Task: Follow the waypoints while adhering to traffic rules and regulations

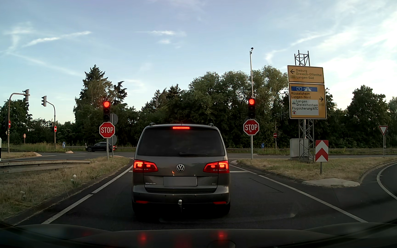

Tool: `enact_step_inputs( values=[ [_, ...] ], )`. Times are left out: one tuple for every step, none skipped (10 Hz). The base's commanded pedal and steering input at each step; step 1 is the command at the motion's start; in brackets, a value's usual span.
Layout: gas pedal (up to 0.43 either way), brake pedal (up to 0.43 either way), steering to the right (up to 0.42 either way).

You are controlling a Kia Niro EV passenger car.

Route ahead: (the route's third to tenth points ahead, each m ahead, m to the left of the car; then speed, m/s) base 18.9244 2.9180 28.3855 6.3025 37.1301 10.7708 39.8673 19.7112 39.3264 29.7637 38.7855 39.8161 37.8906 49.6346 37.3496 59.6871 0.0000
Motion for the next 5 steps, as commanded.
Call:
enact_step_inputs(
  values=[
    [0.0,0.384,-0.01],
    [0.0,0.384,-0.01],
    [0.0,0.39,-0.01],
    [0.0,0.384,-0.01],
    [0.0,0.39,-0.01]
  ],
)
